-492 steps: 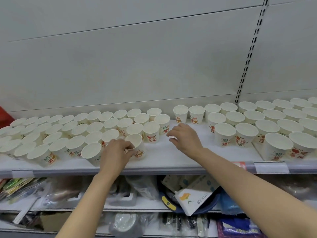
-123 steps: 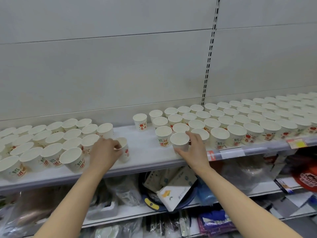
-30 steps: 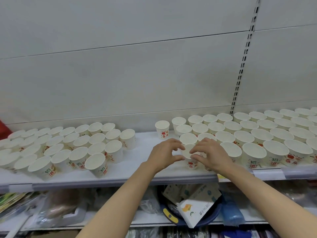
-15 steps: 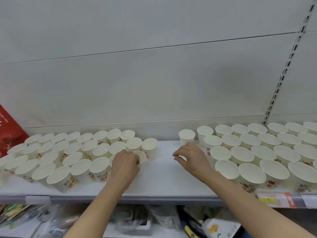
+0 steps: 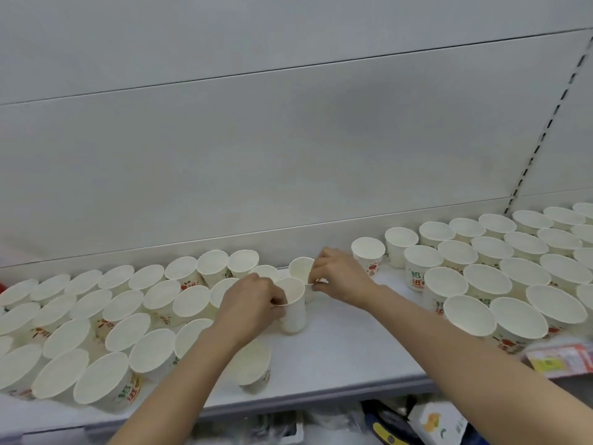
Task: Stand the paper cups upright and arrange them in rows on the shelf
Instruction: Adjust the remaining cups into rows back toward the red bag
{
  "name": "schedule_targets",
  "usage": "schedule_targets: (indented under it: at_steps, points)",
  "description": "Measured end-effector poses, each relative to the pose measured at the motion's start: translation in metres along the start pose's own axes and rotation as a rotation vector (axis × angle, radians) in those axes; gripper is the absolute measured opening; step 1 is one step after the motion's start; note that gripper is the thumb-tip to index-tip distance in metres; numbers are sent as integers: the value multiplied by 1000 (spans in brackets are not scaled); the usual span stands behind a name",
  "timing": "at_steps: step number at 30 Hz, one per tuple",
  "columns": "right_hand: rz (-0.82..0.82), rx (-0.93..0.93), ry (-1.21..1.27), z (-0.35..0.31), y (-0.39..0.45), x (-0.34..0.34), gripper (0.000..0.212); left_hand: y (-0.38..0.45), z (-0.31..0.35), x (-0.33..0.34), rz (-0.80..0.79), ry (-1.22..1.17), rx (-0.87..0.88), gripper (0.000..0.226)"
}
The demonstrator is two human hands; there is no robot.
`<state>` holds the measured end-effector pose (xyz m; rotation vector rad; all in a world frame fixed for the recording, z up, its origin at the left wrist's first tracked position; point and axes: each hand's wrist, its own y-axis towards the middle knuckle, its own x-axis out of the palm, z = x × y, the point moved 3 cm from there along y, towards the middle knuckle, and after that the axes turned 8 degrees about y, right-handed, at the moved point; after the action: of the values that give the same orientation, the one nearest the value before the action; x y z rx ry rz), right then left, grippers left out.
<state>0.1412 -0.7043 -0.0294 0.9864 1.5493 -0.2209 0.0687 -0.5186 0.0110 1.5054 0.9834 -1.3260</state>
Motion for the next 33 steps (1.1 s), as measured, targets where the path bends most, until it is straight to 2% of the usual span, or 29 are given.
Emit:
schedule_targets:
  at_steps: [3,7,10,14,17,20,23,25,30,33]
  points:
    - [26,61,-68,23,-5,-15,14,17,0,-4,46,-56,20,8]
    - [-75,219,-143,44,-3,-37,8,59,12,-4,98,-18,-8,6]
    - [-149,232,-203,48,0,-38,12,86,24,7,61,26,-44,7]
    - [-165,195,-234,61,-2,-38,11,103,33,27,33,30,-83,10]
    - [-97,196,-115,69,-7,-44,25,105,37,31,45,-46,-78,19]
    - [30,231,-21,82,-24,-67,37,107,43,20,175,-131,-19,37]
    - [-129,262,-168,93,-43,-82,35,121,62,17,161,-21,95,35]
    - [-218,234,-287,95,-47,-81,29,130,75,21,112,44,101,26]
    - [-224,243,-354,96,-39,-79,10,139,87,32,55,30,41,15]
    - [-221,236,-353,98,-37,-78,8,139,84,30,41,-41,36,24]
